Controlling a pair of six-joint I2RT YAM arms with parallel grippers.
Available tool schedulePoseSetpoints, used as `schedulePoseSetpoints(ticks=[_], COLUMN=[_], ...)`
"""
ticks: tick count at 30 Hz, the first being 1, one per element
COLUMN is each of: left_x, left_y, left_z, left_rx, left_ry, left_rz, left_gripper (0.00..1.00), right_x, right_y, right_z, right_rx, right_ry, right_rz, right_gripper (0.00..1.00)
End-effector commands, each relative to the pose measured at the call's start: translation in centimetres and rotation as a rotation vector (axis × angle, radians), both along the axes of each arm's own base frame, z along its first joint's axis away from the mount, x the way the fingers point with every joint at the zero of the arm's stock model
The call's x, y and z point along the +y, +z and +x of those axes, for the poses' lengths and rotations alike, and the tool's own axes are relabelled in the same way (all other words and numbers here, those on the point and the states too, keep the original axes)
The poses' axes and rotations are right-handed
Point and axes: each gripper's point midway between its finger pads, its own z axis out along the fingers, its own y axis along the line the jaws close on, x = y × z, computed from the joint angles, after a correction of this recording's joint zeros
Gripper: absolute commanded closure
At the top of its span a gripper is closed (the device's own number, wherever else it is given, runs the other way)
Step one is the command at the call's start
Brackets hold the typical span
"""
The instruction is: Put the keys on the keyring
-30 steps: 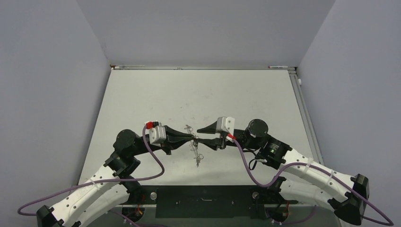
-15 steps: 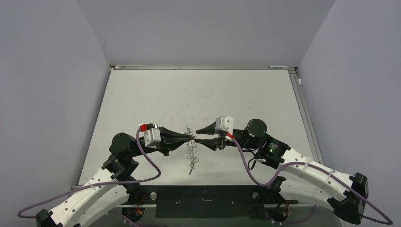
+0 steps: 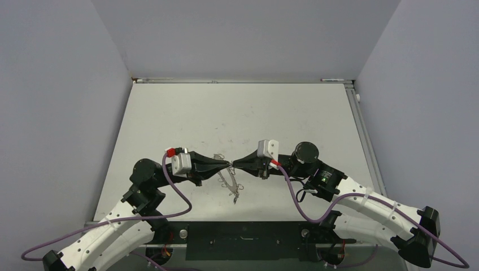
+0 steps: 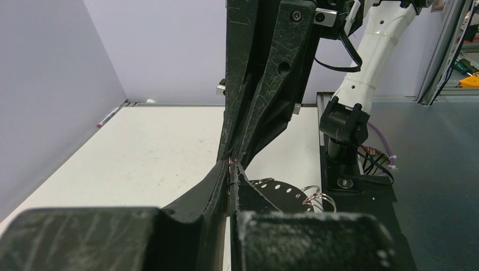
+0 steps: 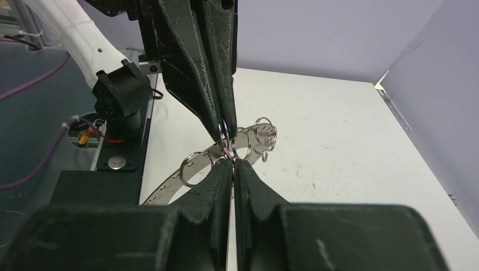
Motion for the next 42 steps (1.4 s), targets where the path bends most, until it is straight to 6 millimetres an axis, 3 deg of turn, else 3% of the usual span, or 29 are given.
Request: schedulePoseSetpoints(ticks=[1,7,14,19,21,24,26,34,42], left_x=[0.5,0.9,1.4,1.6,1.6,1.6,1.5,1.2,0.9], left_y=[2.4,3.2,3.7,3.9,3.9,3.9,3.8,3.4,3.2], left_z=[-0.5,-0.4,0.1,0.4,0.5,0.5,0.5,0.2,-0.2], left_rx=[-0.074,-0.078,-0.079,-0.081,-0.080,-0.081,-0.080,-0.079,-0.076], left_ry=[-0.003,0.015,0.056,0.079,0.078,0.077,0.074,0.042,0.014], left_rz=[-0.064,-0.104,-0.137,-0.148,-0.148,-0.146,-0.142,-0.121,-0.112], left_gripper=[1.00,1.00,1.00,1.00,1.00,1.00,1.00,1.00,1.00], right_x=[0.0,0.1,-1.1,-1.1,-0.7,-0.3,-0.3,-0.8,0.0], right_y=[3.0,2.6,4.0,3.6,3.4,3.3,3.3,4.5,5.0], right_z=[-0.3,0.0,0.6,0.6,0.5,0.4,0.3,0.2,-0.3], right_rx=[-0.060,-0.035,0.002,0.042,0.049,0.045,0.041,-0.053,-0.069], right_ry=[0.029,0.009,-0.076,-0.075,-0.062,-0.044,-0.040,-0.040,0.017], right_rz=[0.063,0.081,0.239,0.254,0.232,0.197,0.184,0.179,0.173], right_gripper=[0.95,0.95,0.95,0.94,0.88,0.69,0.64,0.64,0.65])
